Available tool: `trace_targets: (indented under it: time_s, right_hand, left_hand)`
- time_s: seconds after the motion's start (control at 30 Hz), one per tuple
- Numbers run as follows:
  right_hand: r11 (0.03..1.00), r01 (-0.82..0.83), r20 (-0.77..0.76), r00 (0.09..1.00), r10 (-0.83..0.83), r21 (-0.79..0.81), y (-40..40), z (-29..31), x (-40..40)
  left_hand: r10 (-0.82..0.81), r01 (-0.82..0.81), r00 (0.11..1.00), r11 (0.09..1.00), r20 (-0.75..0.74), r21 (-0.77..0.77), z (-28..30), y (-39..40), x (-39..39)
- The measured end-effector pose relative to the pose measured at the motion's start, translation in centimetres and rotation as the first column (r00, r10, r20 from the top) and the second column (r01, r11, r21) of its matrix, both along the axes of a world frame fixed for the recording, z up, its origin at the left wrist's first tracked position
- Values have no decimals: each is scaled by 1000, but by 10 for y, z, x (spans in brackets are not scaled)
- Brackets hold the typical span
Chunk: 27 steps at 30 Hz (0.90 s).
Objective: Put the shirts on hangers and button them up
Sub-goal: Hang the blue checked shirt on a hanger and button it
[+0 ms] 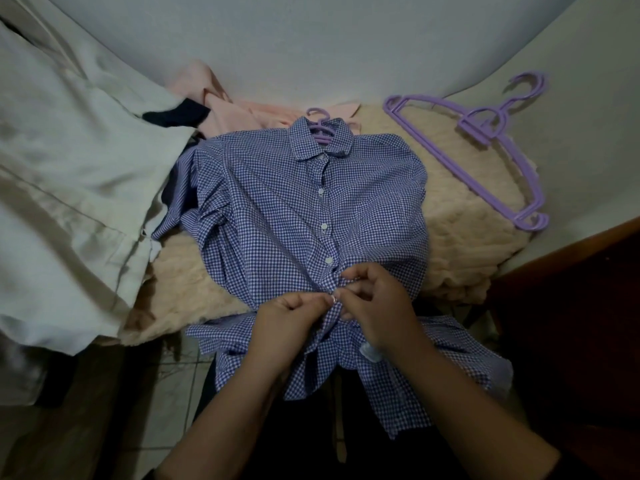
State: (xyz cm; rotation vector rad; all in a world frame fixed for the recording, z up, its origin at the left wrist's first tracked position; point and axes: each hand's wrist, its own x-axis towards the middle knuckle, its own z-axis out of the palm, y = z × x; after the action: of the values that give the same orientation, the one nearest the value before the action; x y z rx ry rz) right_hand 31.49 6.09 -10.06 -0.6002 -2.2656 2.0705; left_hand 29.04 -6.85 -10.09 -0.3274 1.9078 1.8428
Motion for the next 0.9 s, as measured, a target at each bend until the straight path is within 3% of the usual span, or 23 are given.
trace_targets:
  time_s: [0.07,0.1,0.17,0.2,0.23,0.3,0.33,0.4,0.43,0.53,0.6,0.73,0.83,0.9]
  right_hand:
    - [997,-43,-47,998,46,70,0,-3,-1]
    - [993,-56,-62,996,63,105,1,-5,-2]
    - [973,-85,-51,994,98,213,7,-7,-7]
    - [952,-125,1,992,130,280,13,-7,-12]
    - [922,-180,81,984,162,343,21,-11,-18]
    - [866,-296,239,947,212,402,34,-13,-28]
    - [856,-323,279,935,221,403,38,-14,-33]
    - [889,-304,285,935,209,344,43,-14,-41]
    - [919,-269,269,944,192,289,45,-13,-46]
    - [999,-44,215,976,38,25,52,1,-66]
    - [990,63,164,986,-42,-125,59,16,-84]
    - [993,114,104,988,-113,-8,76,28,-129]
    - [987,82,88,992,-94,138,83,24,-139]
    - [983,24,11,1000,-26,181,83,21,-127]
  left_hand:
    - [-9,-23,987,981,161,195,4,0,-4]
    - [-29,-8,985,977,169,214,6,-2,-7]
    - [-58,51,996,995,69,87,10,-7,-15]
    - [-106,102,994,990,-33,-99,10,-12,-22]
    - [-220,166,968,923,-121,-346,7,-19,-30]
    - [-471,259,878,620,-88,-741,1,-31,-47]
    - [-530,268,847,480,-32,-835,-1,-34,-53]
    - [-560,212,827,399,-54,-892,-7,-37,-63]
    - [-542,168,832,448,-117,-878,-8,-39,-69]
    - [-265,47,922,802,-284,-596,2,-35,-87]
    - [-123,-26,936,910,-330,-413,18,-26,-99]
    - [-205,-65,869,855,-450,-515,28,-5,-128]
    - [-357,65,862,781,-359,-621,19,3,-143]
    - [-386,127,861,793,-331,-596,15,4,-136]
